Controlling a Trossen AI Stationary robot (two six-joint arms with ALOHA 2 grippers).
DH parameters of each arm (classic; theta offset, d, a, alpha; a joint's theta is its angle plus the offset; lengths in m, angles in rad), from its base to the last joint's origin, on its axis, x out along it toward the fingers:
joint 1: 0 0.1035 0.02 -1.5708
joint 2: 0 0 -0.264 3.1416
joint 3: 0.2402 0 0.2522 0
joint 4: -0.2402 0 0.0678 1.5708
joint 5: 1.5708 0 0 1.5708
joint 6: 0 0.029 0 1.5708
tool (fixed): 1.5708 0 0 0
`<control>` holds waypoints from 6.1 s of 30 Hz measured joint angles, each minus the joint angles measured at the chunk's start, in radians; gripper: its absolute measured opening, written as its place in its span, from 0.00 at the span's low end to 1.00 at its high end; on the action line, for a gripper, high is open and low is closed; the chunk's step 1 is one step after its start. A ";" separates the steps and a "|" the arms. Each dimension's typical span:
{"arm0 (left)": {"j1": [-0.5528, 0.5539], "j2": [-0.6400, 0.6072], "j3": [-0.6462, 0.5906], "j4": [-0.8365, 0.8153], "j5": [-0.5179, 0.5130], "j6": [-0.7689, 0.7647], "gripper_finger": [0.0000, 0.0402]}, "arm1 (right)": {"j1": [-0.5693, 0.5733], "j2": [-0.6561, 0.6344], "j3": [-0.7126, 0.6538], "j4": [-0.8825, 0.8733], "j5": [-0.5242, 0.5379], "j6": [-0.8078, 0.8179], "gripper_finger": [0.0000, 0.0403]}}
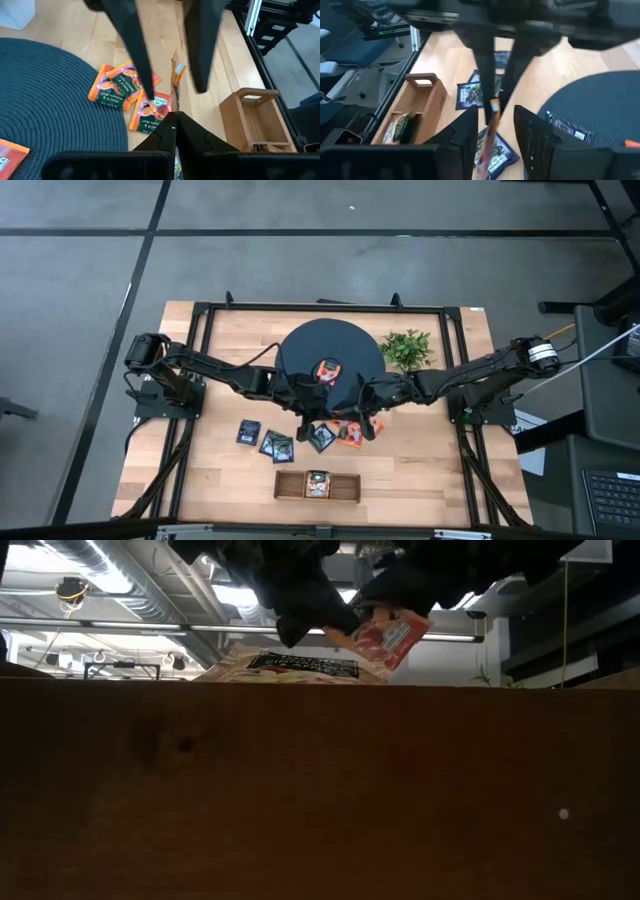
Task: Pick & Place Tea
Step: Put the orange tea bag into the right section of the wooden organizer
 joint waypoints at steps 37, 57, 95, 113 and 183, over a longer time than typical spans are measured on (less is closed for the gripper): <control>-0.013 0.000 0.000 -0.096 0.001 -0.006 0.09 | -0.003 0.033 -0.001 0.000 0.000 -0.039 0.01; -0.077 0.000 0.000 -0.091 -0.070 -0.017 0.09 | 0.319 -0.097 -0.002 -0.165 0.314 0.203 0.00; -0.583 0.272 0.002 0.099 -0.078 -0.459 0.00 | 0.538 0.058 -0.001 0.097 0.497 0.431 0.00; -0.532 0.283 0.004 0.002 -0.276 -0.433 0.01 | 0.537 0.058 -0.001 0.089 0.505 0.403 0.00; -0.461 0.030 0.091 -0.054 -0.464 -0.140 0.02 | 0.422 0.350 -0.172 0.620 0.665 0.265 0.35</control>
